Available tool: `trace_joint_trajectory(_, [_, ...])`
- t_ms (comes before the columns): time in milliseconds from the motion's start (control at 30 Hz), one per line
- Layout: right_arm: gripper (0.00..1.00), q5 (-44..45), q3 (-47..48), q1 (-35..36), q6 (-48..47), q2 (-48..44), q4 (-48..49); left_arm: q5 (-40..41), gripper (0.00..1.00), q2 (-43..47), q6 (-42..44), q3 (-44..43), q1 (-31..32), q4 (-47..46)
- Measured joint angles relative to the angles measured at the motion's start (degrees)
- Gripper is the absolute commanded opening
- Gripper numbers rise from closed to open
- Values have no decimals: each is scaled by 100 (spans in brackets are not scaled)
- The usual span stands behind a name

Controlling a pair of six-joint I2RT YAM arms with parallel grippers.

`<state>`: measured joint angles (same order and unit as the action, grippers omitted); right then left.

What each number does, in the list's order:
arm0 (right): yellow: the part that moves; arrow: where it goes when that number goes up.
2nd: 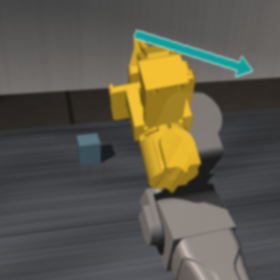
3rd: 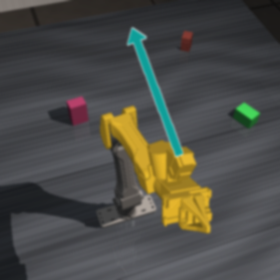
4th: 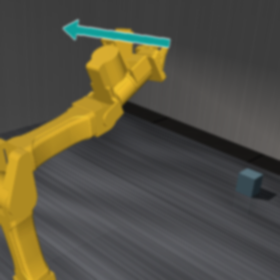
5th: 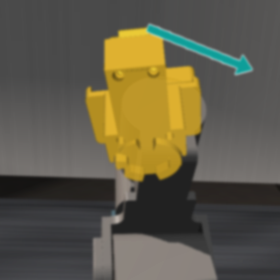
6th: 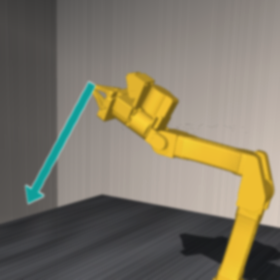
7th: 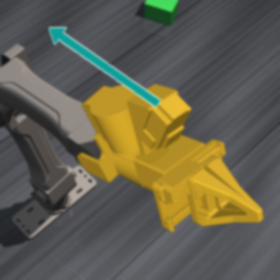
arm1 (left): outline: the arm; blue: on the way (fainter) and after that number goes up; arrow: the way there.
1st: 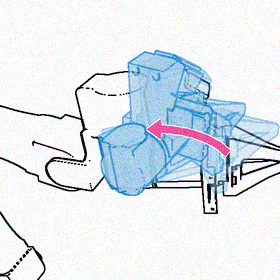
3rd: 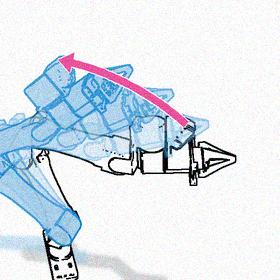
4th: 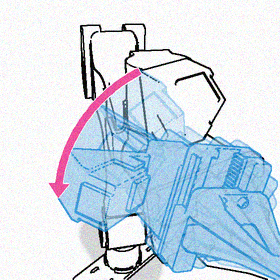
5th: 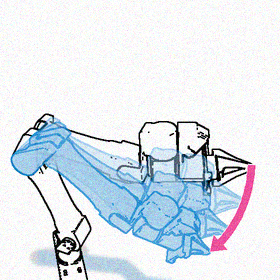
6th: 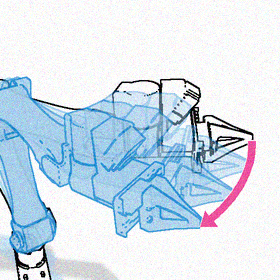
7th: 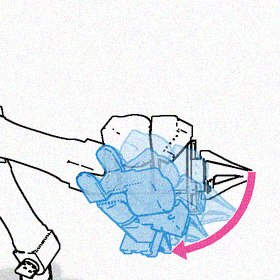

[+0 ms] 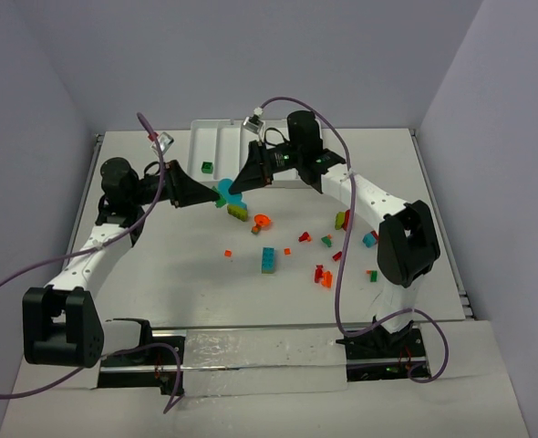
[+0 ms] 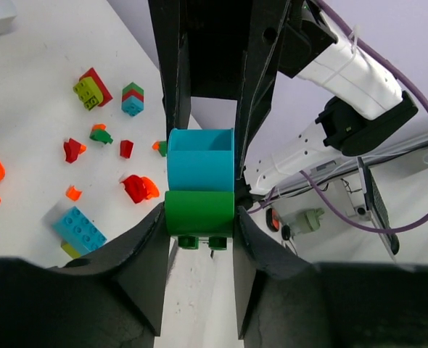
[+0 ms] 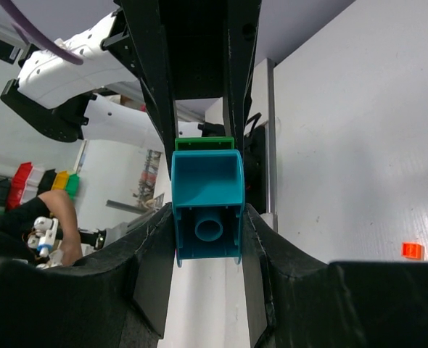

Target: Sort the legos into containers by color

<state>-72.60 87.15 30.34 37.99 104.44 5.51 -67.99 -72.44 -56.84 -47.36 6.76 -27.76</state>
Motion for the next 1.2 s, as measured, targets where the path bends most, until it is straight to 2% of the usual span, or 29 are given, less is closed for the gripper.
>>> trace_joint_trajectory(133, [0, 55, 0, -85, -135, 0, -135, -4, 0, -42, 321, -84, -61, 389])
trace_joint_trajectory(233, [0, 105, 23, -369, -250, 0, -331, -58, 0, -91, 968, -228, -277, 1044])
trace_joint_trajectory(400, [0, 346, 314, -1444, -531, 125, -876, 206, 0, -433, 2959, -724, -772, 2810])
trace_joint_trajectory(533, [0, 1194, 1075, -1986, -1358, 367, -2147, 1050, 0, -1067, 4152, -1397, -899, 3800])
trace_joint_trajectory(700, [0, 3019, 1868, -1955, -2436, 623, -3123, 2677, 0, -1948, 4711, -2406, -876, 3951])
trace_joint_trajectory(933, [0, 5170, 2263, -1868, -3274, 1233, -3559, 4511, 0, -3259, 5160, -3760, -374, 3513])
trace_joint_trajectory(1200, [0, 6195, 2428, -1868, -3603, 2133, -3638, 5521, 0, -4812, 5402, -5287, -34, 3153])
